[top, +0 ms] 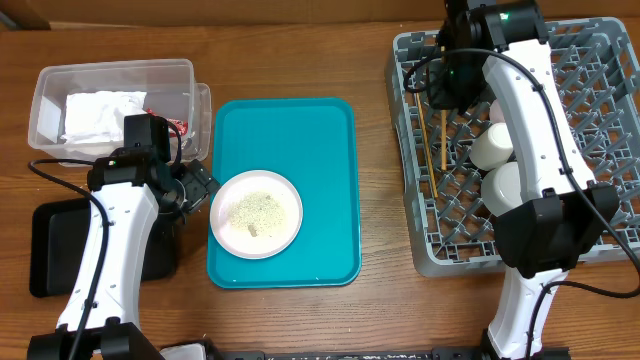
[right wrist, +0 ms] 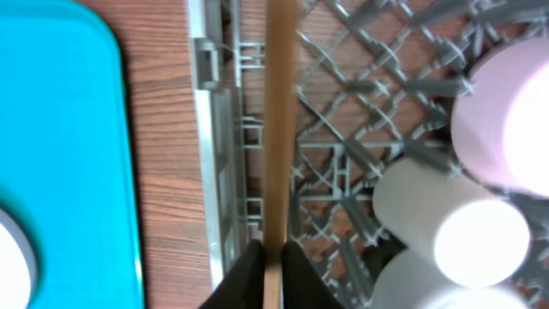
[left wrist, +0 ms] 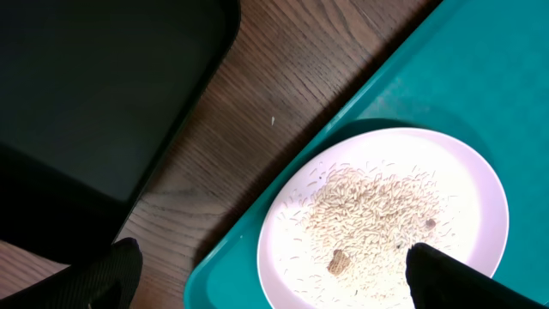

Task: Sort waste into correct bins and load items into the dishwasher
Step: 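Open the right gripper and withdraw it to the right, then reach the left gripper to the rice plate and grasp its rim, then lift the rice plate and carry it left over the black tray, then tilt the plate with the left gripper to dump rice onto the black tray, then carry the empty plate back and set it on the teal tray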

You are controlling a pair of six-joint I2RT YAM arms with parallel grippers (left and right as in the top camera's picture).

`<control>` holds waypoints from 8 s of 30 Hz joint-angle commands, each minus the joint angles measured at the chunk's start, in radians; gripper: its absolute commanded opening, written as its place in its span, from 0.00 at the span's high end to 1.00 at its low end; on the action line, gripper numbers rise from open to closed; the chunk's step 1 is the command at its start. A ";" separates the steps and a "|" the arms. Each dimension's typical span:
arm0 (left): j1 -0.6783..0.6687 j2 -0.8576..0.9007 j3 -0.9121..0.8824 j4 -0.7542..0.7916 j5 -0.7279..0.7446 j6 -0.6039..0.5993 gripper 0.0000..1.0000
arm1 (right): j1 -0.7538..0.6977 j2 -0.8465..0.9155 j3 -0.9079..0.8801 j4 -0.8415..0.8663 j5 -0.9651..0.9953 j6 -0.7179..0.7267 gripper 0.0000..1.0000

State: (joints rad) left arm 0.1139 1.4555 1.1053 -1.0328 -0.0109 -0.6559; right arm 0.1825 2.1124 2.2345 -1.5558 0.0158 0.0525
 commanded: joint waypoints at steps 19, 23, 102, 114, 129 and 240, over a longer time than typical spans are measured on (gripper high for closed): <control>0.004 -0.003 0.000 -0.002 0.001 -0.014 0.00 | -0.007 -0.076 -0.046 0.040 -0.114 0.290 0.63; 0.004 -0.003 0.000 -0.002 0.001 -0.014 0.00 | -0.064 -0.164 -0.046 0.051 -0.103 0.344 0.55; -0.874 0.202 0.000 0.157 -0.363 0.050 0.28 | -0.576 -0.321 -0.050 -0.074 -0.130 0.344 0.00; -0.863 0.434 0.000 0.185 -0.281 0.049 0.55 | -0.576 -0.321 -0.050 -0.074 -0.130 0.344 0.00; -0.859 0.433 0.067 0.082 -0.286 0.045 0.96 | -0.576 -0.321 -0.050 -0.074 -0.130 0.344 0.00; 0.934 0.324 0.446 -0.227 1.154 0.500 0.96 | -0.576 -0.321 -0.049 -0.074 -0.130 0.344 0.00</control>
State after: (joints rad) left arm 1.0100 1.8084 1.5326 -1.2362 1.0439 -0.1253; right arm -0.3866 1.7954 2.1822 -1.6344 -0.1085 0.3920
